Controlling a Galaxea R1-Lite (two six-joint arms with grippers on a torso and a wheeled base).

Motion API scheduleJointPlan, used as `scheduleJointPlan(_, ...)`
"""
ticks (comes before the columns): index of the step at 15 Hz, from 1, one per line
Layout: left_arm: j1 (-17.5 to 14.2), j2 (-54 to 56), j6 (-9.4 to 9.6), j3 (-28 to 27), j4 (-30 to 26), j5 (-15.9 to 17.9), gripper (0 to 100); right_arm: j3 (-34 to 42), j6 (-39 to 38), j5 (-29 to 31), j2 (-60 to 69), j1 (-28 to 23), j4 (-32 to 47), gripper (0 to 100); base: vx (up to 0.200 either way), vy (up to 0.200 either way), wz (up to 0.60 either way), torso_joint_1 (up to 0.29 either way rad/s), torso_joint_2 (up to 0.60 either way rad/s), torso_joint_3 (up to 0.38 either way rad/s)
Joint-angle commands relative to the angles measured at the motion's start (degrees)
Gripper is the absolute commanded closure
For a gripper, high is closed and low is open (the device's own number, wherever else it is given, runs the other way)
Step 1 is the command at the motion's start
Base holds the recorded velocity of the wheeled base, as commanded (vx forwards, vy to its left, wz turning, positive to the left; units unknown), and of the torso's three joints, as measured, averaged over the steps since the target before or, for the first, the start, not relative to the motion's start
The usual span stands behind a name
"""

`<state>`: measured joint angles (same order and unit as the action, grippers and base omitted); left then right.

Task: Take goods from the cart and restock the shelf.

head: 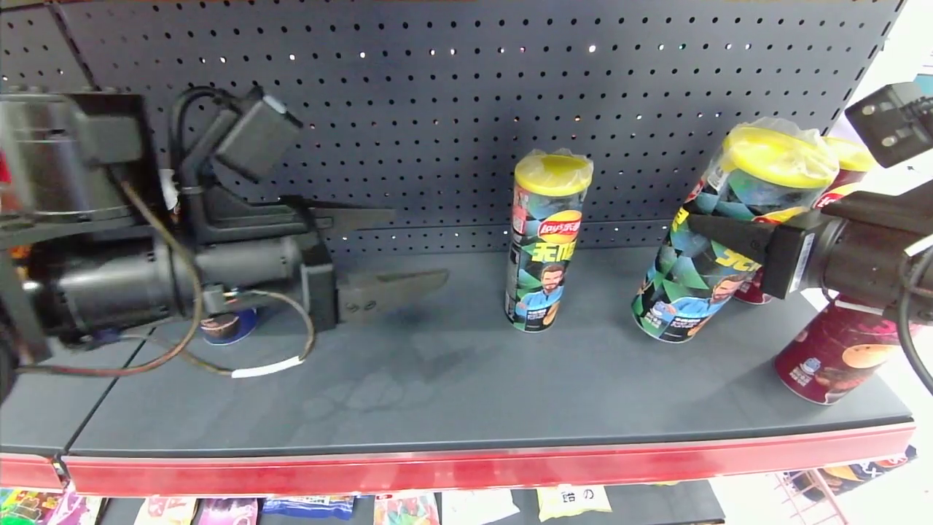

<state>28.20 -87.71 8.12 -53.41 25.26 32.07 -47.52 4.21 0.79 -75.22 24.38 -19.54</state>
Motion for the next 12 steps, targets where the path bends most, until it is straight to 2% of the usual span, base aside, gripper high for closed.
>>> scheduleJointPlan(1, 1.6, -12.7, 2.52, -7.9, 0.9, 0.1, 0, 0.0, 0.1, 0.0, 0.2, 0.1, -0.1, 100, 0.000, 0.000, 0.00, 0.000, 0.00, 0.000)
scheduleJointPlan(8, 4.1, -23.6, 2.87, -22.1, 0.8, -0.9, 0, -0.2, 0.2, -0.1, -0.4, 0.2, 0.0, 100, 0.000, 0.000, 0.00, 0.000, 0.00, 0.000)
scheduleJointPlan(12, 5.9, -26.2, 2.87, -26.0, 0.6, -1.3, 0, -0.1, 0.1, 0.0, -0.4, 0.1, 0.0, 100, 0.000, 0.000, 0.00, 0.000, 0.00, 0.000)
